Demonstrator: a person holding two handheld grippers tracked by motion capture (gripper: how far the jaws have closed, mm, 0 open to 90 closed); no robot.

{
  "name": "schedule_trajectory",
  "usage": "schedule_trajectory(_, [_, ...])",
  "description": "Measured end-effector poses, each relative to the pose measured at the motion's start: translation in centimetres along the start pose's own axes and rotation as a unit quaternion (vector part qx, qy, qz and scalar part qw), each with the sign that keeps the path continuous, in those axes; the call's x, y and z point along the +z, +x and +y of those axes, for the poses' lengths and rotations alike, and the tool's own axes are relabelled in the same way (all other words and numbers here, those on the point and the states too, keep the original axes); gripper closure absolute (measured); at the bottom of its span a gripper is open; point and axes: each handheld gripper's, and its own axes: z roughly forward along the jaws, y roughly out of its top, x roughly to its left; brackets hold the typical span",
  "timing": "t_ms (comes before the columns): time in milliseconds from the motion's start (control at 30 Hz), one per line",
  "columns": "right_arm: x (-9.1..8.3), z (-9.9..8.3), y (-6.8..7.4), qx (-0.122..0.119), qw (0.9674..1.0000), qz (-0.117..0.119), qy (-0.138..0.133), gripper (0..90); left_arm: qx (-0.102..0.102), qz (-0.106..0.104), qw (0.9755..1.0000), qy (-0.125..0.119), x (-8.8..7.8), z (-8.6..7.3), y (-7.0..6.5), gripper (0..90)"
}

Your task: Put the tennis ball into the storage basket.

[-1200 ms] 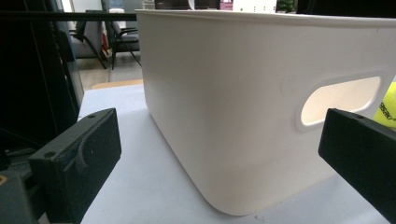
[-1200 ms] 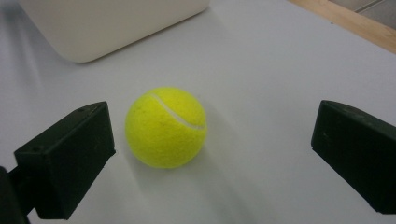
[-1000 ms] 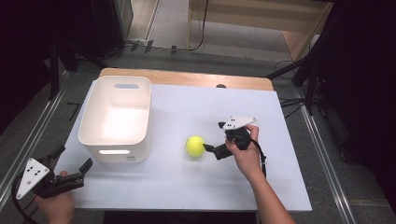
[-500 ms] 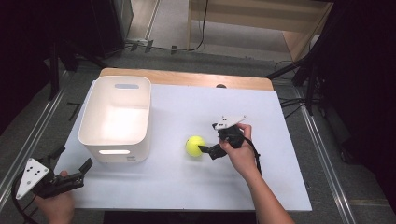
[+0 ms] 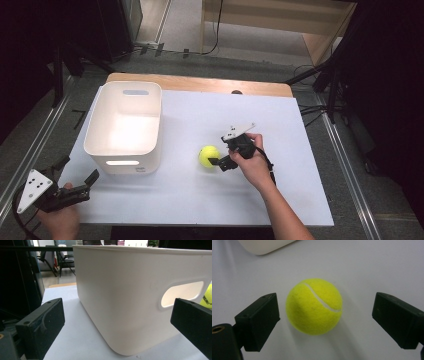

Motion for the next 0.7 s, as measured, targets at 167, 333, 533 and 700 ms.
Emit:
schedule_trajectory(167, [0.4, 0.1, 0.1, 0.002, 0.9999, 0.008, 0.01, 6.4, 0.0, 0.0, 1.0, 0.0, 0.0, 0.0, 0.0, 0.0])
schedule_trajectory(333, [0.9, 0.3, 0.1, 0.002, 0.9997, 0.016, 0.02, 8.8, 0.0, 0.0, 1.0, 0.0, 0.0, 0.0, 0.0, 0.0])
schedule_trajectory(533, [1.4, 0.4, 0.2, 0.004, 0.9992, 0.025, 0.03, 13.5, -0.001, 0.0, 1.0, -0.001, 0.0, 0.0, 0.0, 0.0])
schedule_trajectory(700, [2.1, 0.4, 0.2, 0.004, 0.9987, 0.029, 0.041, 17.9, 0.0, 0.002, 1.0, 0.002, 0.0, 0.0, 0.0, 0.0])
